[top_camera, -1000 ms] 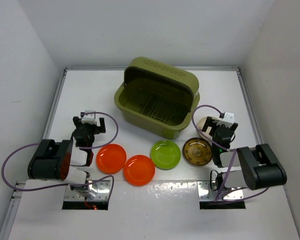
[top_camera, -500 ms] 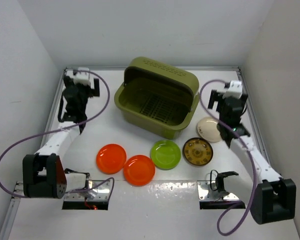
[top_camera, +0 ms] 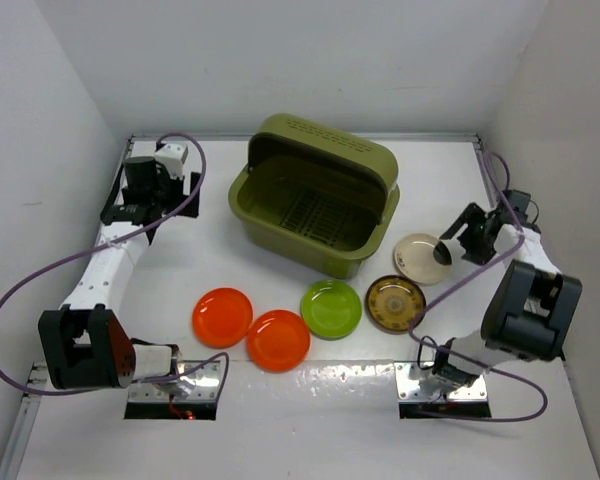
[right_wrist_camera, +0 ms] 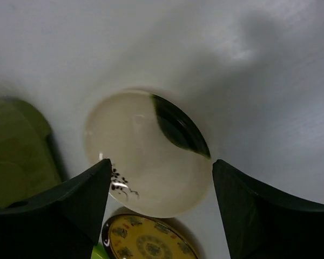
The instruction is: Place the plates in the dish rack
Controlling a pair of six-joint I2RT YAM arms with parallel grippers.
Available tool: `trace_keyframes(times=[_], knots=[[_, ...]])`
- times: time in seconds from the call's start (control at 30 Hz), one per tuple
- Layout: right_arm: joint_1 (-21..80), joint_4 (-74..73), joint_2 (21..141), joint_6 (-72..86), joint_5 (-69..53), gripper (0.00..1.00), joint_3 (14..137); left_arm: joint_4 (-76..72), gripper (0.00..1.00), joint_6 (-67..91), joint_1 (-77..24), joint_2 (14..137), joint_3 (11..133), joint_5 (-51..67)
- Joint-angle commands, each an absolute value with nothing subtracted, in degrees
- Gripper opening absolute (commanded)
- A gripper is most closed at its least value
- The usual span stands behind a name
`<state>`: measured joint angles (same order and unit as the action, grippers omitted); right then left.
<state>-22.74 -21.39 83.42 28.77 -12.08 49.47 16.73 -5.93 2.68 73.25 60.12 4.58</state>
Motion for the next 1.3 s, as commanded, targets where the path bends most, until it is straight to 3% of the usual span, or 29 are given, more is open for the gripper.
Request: trace_keyframes(times=[0.0, 0.27, 0.37, 0.57, 0.73, 0.93, 1.03, 1.27], knots=[[-23.8, -26.0, 89.0, 29.5, -14.5, 0.74, 50.8, 20.9, 0.9, -4.0, 3.0, 73.1, 59.4, 8.1], [-24.1, -23.6, 99.6, 26.8, -12.4, 0.58, 53.3, 19.9, 0.89, -3.4, 3.0, 73.7, 58.9, 7.0], [-24.3, -24.9, 102.6, 25.6, -12.7, 0.45, 54.2, 19.9, 0.89, -3.4, 2.5, 74.2, 58.9, 5.9], [-24.5, -25.4, 99.9, 24.0, -6.8, 0.0, 52.6, 19.9, 0.87, -5.2, 1.9, 77.4, 61.4, 5.3], [-23.0, -26.5, 93.4, 24.3, 2.7, 0.0, 54.0, 19.9, 0.82, -6.2, 0.9, 81.9, 65.6, 5.3], [-11.3, -24.8, 84.4, 23.5, 22.3, 0.0, 59.1, 19.2, 0.69, -4.9, 0.4, 86.7, 71.5, 7.2], [-6.0, -24.8, 83.0, 22.9, 30.8, 0.0, 62.9, 19.2, 0.69, -4.9, 0.4, 87.2, 73.2, 7.2], [-4.1, -17.2, 79.2, 17.8, 36.0, 0.0, 65.1, 22.0, 0.69, -6.8, -0.2, 82.9, 77.0, 5.4]])
